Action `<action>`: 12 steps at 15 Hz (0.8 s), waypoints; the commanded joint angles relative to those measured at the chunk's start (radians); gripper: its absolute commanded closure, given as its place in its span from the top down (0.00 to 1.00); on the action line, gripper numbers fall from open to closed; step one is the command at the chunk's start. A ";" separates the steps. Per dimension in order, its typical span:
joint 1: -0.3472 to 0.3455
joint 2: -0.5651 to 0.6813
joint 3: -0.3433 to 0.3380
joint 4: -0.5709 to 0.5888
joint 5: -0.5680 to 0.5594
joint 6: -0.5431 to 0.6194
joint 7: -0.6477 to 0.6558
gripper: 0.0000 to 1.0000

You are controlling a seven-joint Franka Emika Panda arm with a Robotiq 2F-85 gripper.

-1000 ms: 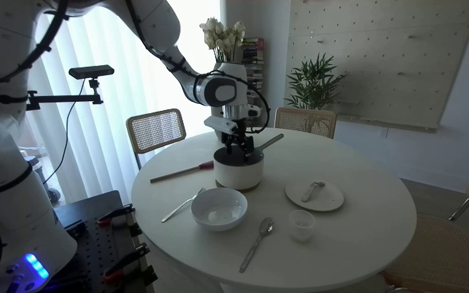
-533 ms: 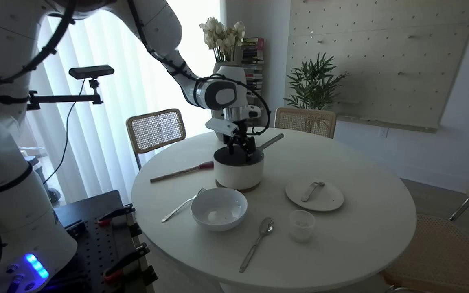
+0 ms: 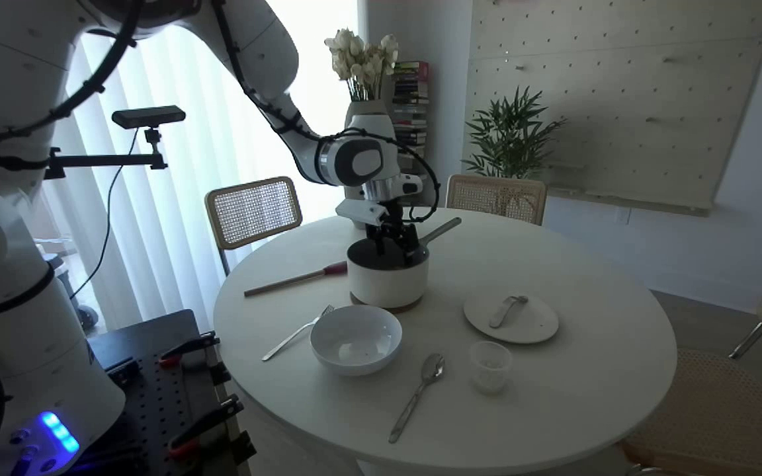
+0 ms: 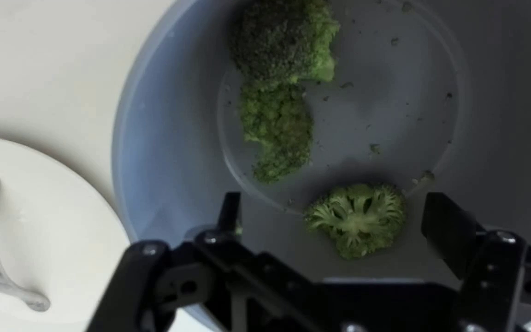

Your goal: Remove the object from white pot and put it in the white bowl

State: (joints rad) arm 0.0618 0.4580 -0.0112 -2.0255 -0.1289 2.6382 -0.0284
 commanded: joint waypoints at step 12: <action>0.032 0.094 -0.031 0.024 -0.021 0.152 0.041 1.00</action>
State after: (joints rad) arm 0.0776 0.5304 -0.0261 -2.0191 -0.1347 2.7595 -0.0126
